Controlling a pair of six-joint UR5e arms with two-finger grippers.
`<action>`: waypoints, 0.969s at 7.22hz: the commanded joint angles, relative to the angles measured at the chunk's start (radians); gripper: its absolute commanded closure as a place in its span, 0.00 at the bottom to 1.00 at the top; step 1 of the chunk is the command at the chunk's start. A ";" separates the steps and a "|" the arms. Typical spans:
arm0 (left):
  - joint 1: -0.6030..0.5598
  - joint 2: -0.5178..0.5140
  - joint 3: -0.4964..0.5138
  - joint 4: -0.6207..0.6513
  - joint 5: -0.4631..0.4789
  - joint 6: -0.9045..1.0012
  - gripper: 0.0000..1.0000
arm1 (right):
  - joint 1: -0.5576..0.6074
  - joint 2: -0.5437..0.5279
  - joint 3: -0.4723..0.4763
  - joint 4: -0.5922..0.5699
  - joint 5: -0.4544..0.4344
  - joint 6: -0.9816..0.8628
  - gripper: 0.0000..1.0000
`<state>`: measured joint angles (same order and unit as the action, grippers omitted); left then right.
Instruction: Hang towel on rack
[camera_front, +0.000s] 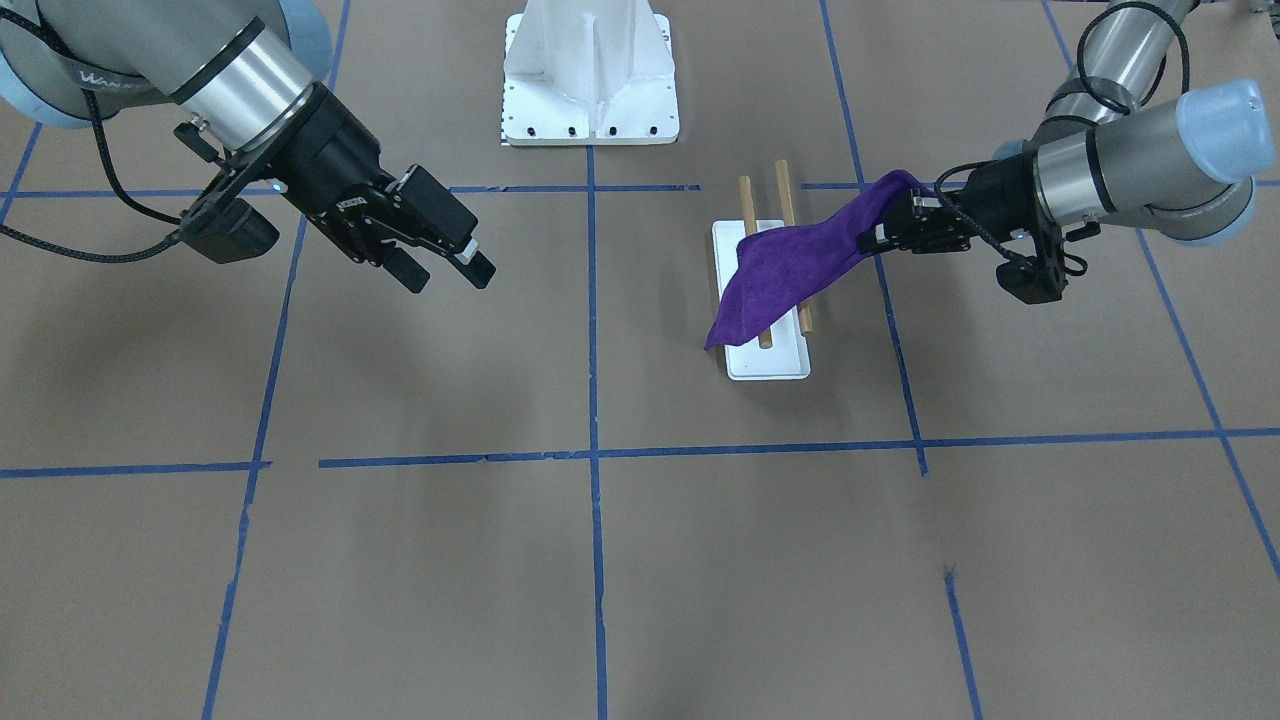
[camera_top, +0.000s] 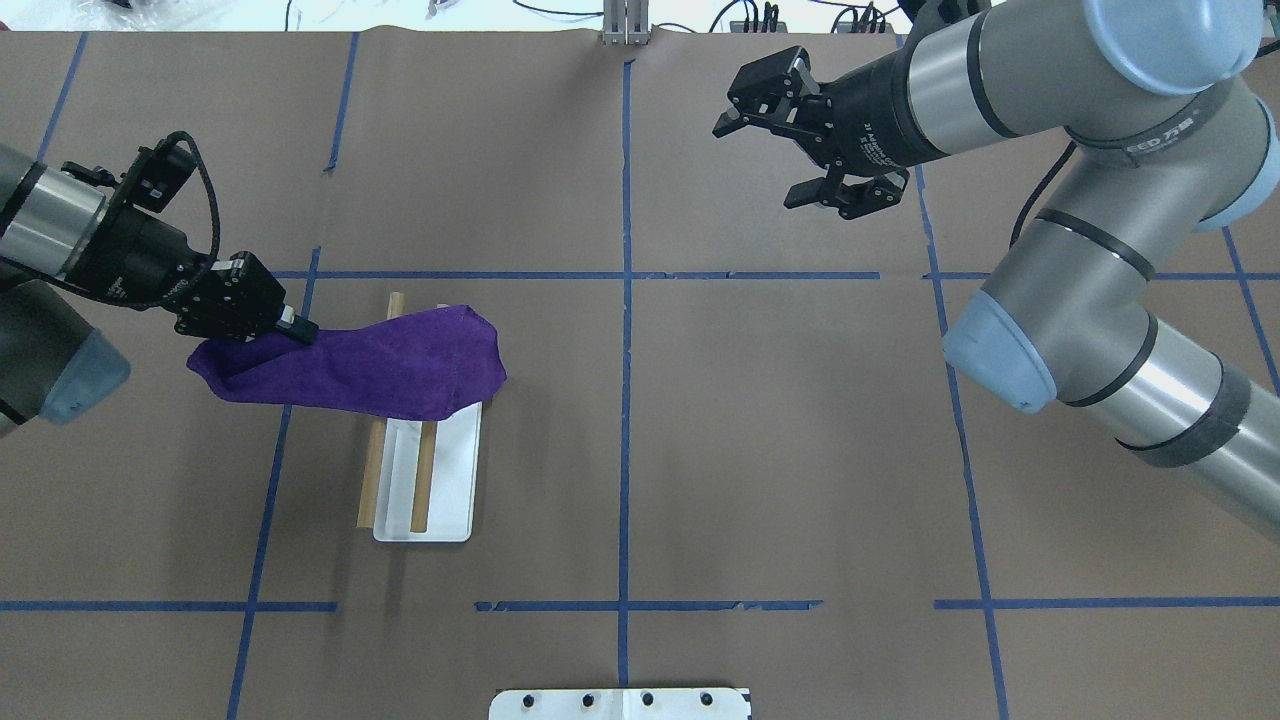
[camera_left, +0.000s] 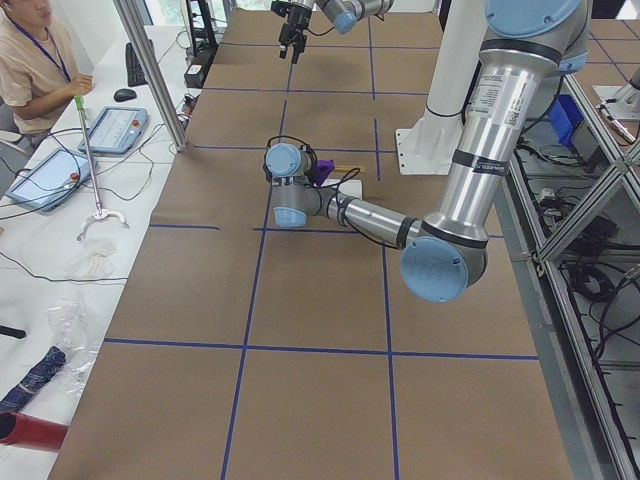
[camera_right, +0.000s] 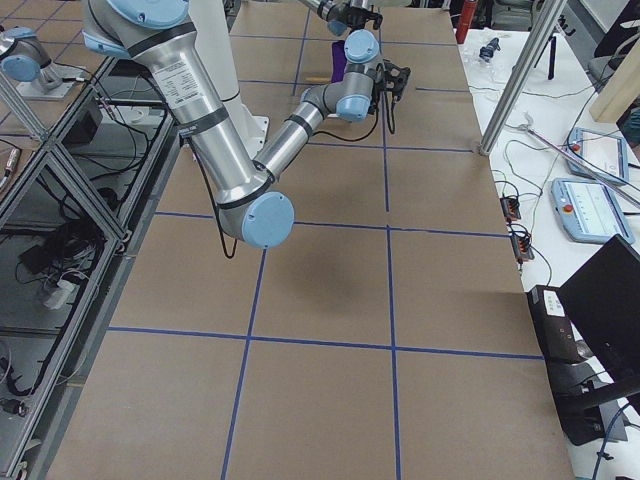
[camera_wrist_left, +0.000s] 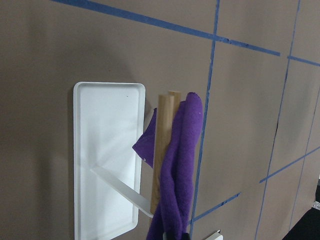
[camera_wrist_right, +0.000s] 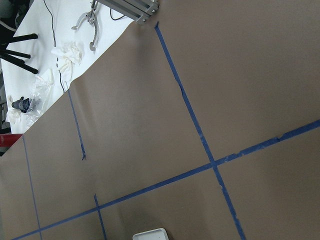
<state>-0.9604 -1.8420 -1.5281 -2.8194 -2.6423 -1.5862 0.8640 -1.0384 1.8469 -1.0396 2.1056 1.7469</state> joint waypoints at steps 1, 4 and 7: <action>0.003 0.033 0.003 -0.002 0.128 0.002 0.00 | 0.024 -0.011 -0.005 -0.007 0.001 -0.006 0.00; -0.034 0.088 0.000 0.006 0.258 0.217 0.00 | 0.143 -0.101 -0.006 -0.071 0.129 -0.212 0.00; -0.219 0.301 0.028 0.091 0.355 0.785 0.00 | 0.315 -0.279 -0.005 -0.240 0.287 -0.679 0.00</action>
<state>-1.1084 -1.6126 -1.5166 -2.7858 -2.3244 -1.0307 1.1173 -1.2445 1.8407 -1.1875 2.3423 1.2822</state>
